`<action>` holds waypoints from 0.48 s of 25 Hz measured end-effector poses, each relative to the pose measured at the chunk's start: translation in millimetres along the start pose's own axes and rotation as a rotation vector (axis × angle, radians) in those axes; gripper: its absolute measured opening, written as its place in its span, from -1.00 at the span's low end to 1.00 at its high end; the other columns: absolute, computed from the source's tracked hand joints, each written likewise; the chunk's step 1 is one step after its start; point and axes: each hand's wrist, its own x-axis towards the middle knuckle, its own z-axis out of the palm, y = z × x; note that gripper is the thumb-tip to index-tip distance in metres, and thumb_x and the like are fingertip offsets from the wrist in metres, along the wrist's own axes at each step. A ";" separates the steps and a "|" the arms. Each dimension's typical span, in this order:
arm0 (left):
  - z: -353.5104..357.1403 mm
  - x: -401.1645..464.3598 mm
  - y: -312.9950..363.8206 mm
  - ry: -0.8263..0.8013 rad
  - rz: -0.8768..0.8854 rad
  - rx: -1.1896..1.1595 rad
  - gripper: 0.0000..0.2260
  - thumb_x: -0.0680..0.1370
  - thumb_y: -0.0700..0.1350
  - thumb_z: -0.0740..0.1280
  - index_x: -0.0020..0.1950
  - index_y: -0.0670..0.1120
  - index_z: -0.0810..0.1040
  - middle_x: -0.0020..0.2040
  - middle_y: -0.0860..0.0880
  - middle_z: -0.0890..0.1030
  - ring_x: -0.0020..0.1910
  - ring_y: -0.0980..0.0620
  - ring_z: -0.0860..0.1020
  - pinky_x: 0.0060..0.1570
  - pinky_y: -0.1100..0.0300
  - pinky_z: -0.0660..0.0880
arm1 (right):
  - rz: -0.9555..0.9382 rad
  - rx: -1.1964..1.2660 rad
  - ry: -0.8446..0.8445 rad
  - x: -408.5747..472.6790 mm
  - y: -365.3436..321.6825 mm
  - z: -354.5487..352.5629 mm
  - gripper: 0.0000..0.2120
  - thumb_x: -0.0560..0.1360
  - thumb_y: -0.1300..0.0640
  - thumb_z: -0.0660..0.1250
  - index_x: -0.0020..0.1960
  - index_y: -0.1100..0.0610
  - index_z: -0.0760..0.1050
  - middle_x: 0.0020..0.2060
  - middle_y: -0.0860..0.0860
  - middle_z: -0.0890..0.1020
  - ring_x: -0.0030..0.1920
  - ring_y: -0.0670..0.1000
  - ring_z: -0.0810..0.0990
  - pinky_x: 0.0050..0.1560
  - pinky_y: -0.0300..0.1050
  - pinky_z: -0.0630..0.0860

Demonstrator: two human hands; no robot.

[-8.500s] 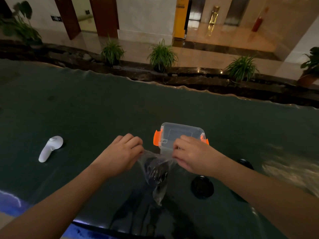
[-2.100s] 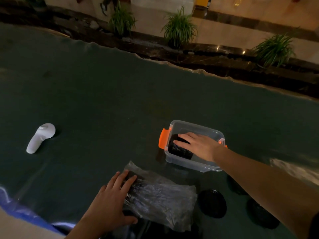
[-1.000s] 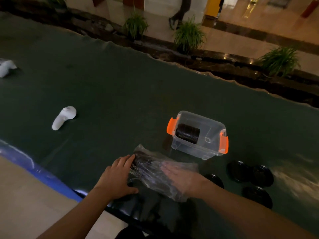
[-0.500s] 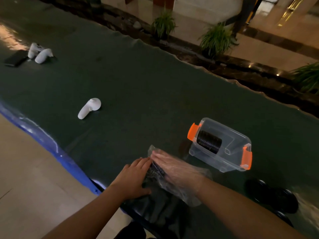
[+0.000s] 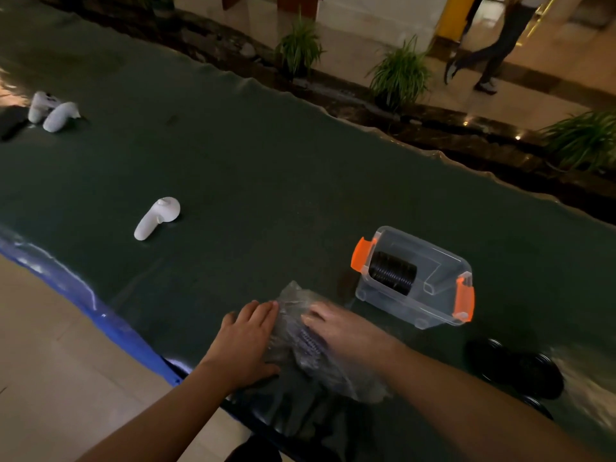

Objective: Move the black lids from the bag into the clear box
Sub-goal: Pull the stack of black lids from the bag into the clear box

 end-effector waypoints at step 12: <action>-32.0 19.9 -0.6 -0.051 -0.107 0.099 0.16 0.26 0.56 0.25 0.62 -0.08 -0.07 0.62 0.01 0.07 0.59 -0.10 0.02 0.48 -0.23 0.15 | -0.050 -0.155 0.057 -109.4 -28.1 -69.3 -0.50 0.41 0.27 0.40 0.33 0.16 0.44 0.28 0.11 0.57 0.31 0.14 0.52 0.21 -0.02 0.57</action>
